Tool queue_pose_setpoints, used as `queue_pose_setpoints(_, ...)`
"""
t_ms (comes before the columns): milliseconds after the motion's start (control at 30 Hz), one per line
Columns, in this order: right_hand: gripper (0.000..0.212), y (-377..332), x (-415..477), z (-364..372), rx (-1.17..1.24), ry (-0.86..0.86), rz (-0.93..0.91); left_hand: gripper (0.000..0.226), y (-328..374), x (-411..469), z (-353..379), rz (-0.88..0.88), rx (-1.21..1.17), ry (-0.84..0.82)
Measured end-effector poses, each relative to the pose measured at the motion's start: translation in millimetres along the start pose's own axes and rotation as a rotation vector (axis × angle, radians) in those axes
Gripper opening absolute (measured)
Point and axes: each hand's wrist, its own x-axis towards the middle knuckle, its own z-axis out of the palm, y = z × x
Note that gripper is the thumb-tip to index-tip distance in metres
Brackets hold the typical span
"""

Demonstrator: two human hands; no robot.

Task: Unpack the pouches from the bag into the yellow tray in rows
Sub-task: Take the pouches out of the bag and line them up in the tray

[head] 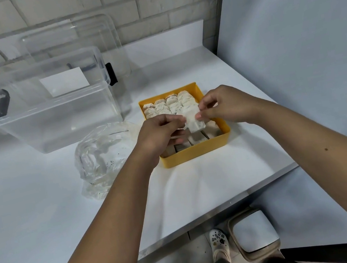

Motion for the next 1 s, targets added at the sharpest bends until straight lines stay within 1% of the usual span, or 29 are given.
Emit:
queue_pose_setpoints(67, 0.015, 16, 3, -5, -0.133, 0.046, -0.009, 0.010, 1, -1, -7, 0.007, -0.009, 0.022)
queue_pose_setpoints(100, 0.015, 24, 3, -7, -0.202, 0.036, 0.003, 0.008, 1, -2, -12, 0.006, -0.012, 0.037)
queue_pose_setpoints(233, 0.011, 42, 1, -11, -0.396, -0.067, 0.085, 0.006, -3, -4, -30, -0.001, -0.018, 0.083)
queue_pose_setpoints(367, 0.018, 45, 2, -5, -0.545, -0.137, 0.118, 0.004, -6, -6, -39, -0.013, -0.047, 0.108)
queue_pose_setpoints(533, 0.019, 37, 5, 7, -0.687, -0.046, 0.132, 0.005, -7, -8, -51, -0.005, 0.022, 0.161)
queue_pose_setpoints(600, 0.017, 27, 3, 8, -0.765, 0.024, 0.107, 0.005, -5, -10, -61, 0.020, 0.039, 0.214)
queue_pose_setpoints(667, 0.021, 10, 3, 12, -0.820, 0.120, 0.049, 0.005, -2, -14, -75, 0.048, 0.070, 0.296)
queue_pose_setpoints(700, 0.025, 0, 5, 18, -0.807, 0.160, -0.007, 0.006, -1, -16, -84, 0.071, 0.117, 0.354)
queue_pose_setpoints(733, 0.026, -11, 7, 25, -0.738, 0.178, -0.083, 0.007, -1, -18, -94, 0.104, 0.191, 0.418)
queue_pose_setpoints(767, 0.024, -23, 9, 33, -0.609, 0.168, -0.161, 0.007, -1, -20, -104, 0.137, 0.279, 0.484)
queue_pose_setpoints(833, 0.014, -48, 15, 53, -0.291, 0.090, -0.274, 0.008, -5, -25, -122, 0.172, 0.445, 0.586)
queue_pose_setpoints(900, 0.009, -69, 24, 75, -0.111, 0.018, -0.323, 0.009, -12, -31, -135, 0.163, 0.550, 0.631)
queue_pose_setpoints(967, 0.012, -84, 35, 97, -0.026, -0.052, -0.321, 0.008, -22, -34, -144, 0.147, 0.662, 0.649)
queue_pose_setpoints(1000, 0.013, -89, 40, 107, -0.008, -0.089, -0.314, 0.008, -28, -34, -145, 0.132, 0.756, 0.671)
